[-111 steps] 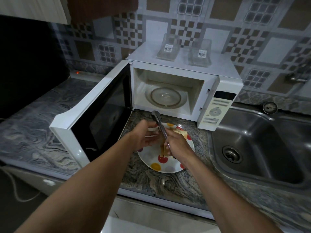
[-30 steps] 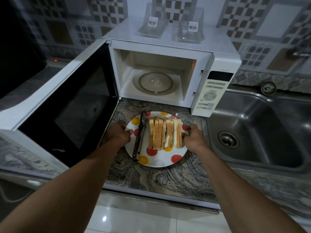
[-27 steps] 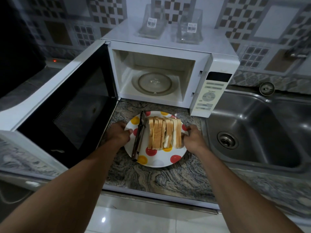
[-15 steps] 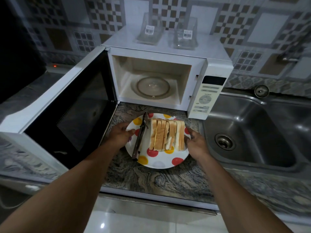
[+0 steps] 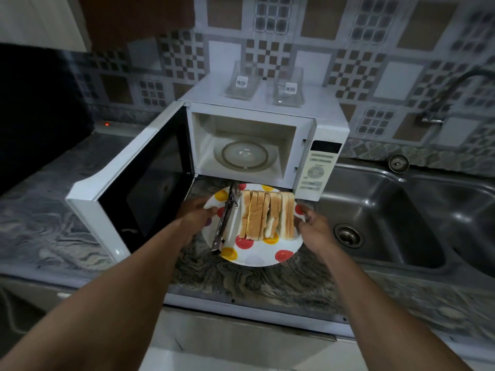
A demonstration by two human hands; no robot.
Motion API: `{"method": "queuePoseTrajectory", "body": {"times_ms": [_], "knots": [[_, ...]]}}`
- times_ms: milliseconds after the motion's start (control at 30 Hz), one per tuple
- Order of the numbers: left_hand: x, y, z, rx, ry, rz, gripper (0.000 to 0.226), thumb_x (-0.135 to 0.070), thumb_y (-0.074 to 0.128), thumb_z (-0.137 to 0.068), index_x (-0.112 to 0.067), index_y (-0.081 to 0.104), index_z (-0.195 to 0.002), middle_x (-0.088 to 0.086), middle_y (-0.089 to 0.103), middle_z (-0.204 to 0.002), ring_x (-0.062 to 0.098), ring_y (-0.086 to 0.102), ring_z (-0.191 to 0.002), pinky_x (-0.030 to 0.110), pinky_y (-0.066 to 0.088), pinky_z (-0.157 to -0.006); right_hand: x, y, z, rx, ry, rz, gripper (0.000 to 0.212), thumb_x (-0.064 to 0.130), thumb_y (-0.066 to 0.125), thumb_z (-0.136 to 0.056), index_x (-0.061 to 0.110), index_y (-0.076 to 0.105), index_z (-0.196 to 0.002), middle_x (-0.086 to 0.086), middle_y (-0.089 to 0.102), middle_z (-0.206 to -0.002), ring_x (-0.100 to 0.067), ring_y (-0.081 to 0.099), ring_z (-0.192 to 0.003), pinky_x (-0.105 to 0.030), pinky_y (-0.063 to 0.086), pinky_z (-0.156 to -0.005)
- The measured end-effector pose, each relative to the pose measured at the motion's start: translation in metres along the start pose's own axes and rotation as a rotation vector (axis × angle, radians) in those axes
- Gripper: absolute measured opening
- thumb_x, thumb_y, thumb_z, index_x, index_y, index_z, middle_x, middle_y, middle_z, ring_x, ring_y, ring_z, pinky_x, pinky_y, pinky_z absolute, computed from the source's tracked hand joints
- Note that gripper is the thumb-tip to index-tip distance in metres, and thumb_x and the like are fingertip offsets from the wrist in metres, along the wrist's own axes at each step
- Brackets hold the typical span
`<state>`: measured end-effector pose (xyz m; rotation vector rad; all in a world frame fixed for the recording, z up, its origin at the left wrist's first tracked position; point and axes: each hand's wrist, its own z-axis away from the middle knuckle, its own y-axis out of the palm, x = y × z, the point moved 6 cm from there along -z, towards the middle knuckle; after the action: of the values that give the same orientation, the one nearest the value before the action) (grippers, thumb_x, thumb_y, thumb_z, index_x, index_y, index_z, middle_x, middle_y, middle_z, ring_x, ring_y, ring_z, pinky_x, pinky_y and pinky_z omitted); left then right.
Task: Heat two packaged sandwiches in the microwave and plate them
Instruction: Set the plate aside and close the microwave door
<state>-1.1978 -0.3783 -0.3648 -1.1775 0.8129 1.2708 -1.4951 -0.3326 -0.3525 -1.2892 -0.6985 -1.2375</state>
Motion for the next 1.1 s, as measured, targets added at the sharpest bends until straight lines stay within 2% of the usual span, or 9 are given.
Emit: {"method": "queuePoseTrajectory", "body": {"times_ms": [200,333,500,633,767,833,900,1000,1100], "knots": [[-0.022,-0.012,0.033,0.037,0.002,0.027,0.027,-0.006,0.061,-0.094,-0.005,0.065,-0.121,0.010,0.064,-0.091,0.015,0.053,-0.066,0.025,0.045,-0.059,0.023,-0.010,0.031,-0.001,-0.010,-0.013,0.046,0.010,0.061,-0.098,0.017,0.052,-0.142,-0.003,0.059,-0.139,-0.023,0.062,-0.119,-0.043,0.049,-0.104],[-0.031,-0.022,0.058,0.032,-0.005,0.036,0.033,-0.003,0.063,-0.093,-0.004,0.064,-0.125,0.010,0.064,-0.088,0.014,0.052,-0.060,0.025,0.045,-0.054,0.036,-0.018,0.058,-0.019,-0.012,-0.010,0.047,0.008,0.063,-0.097,0.014,0.052,-0.143,-0.002,0.060,-0.137,-0.020,0.063,-0.115,-0.040,0.049,-0.104],[-0.045,-0.038,0.103,0.053,0.019,0.035,0.033,-0.002,0.065,-0.091,-0.005,0.065,-0.125,0.006,0.065,-0.084,0.011,0.050,-0.059,0.023,0.044,-0.052,0.053,-0.028,0.114,-0.019,-0.031,0.024,0.045,0.010,0.062,-0.097,0.014,0.053,-0.141,0.000,0.063,-0.124,-0.013,0.063,-0.098,-0.026,0.051,-0.085],[-0.041,-0.058,0.137,0.071,0.016,0.036,0.028,-0.005,0.067,-0.090,-0.010,0.069,-0.117,0.005,0.066,-0.079,0.013,0.051,-0.061,0.028,0.048,-0.064,0.058,-0.028,0.157,-0.035,-0.053,0.064,0.044,0.011,0.061,-0.098,0.015,0.054,-0.141,-0.001,0.063,-0.125,-0.013,0.062,-0.095,-0.028,0.050,-0.086],[-0.031,-0.089,0.178,0.063,-0.007,0.042,0.021,-0.008,0.070,-0.089,-0.014,0.073,-0.109,0.011,0.070,-0.093,0.019,0.058,-0.076,0.034,0.054,-0.077,0.058,-0.017,0.207,-0.014,-0.053,0.088,0.046,0.011,0.060,-0.098,0.016,0.051,-0.143,0.001,0.060,-0.125,-0.005,0.060,-0.086,-0.020,0.047,-0.064],[-0.024,-0.109,0.197,0.038,-0.011,0.038,0.022,-0.008,0.071,-0.088,-0.015,0.074,-0.108,0.012,0.071,-0.097,0.022,0.061,-0.081,0.036,0.056,-0.081,0.057,-0.006,0.229,-0.002,-0.058,0.086,0.048,0.012,0.061,-0.098,0.016,0.050,-0.144,-0.003,0.059,-0.134,-0.011,0.063,-0.092,-0.021,0.049,-0.066],[-0.017,-0.131,0.215,0.027,-0.021,0.045,0.024,-0.008,0.071,-0.087,-0.015,0.073,-0.110,0.012,0.072,-0.101,0.024,0.065,-0.086,0.034,0.057,-0.073,0.057,0.008,0.247,0.010,-0.066,0.087,0.048,0.014,0.063,-0.097,0.017,0.051,-0.144,-0.006,0.062,-0.132,-0.016,0.064,-0.095,-0.023,0.050,-0.067],[-0.011,-0.166,0.242,0.022,-0.001,0.036,0.026,-0.005,0.068,-0.089,-0.011,0.072,-0.114,0.009,0.069,-0.091,0.019,0.060,-0.076,0.029,0.052,-0.064,0.063,0.032,0.273,0.031,-0.085,0.060,0.042,0.015,0.065,-0.096,0.020,0.057,-0.137,-0.007,0.071,-0.113,-0.012,0.066,-0.075,-0.020,0.047,-0.052],[-0.009,-0.203,0.270,-0.044,0.010,0.013,0.026,-0.001,0.064,-0.091,-0.009,0.070,-0.115,0.009,0.063,-0.082,0.015,0.048,-0.063,0.027,0.048,-0.059,0.072,0.061,0.292,0.073,-0.126,0.026,0.045,0.015,0.071,-0.092,0.017,0.060,-0.135,-0.006,0.073,-0.109,-0.016,0.071,-0.083,-0.025,0.054,-0.065]]}}
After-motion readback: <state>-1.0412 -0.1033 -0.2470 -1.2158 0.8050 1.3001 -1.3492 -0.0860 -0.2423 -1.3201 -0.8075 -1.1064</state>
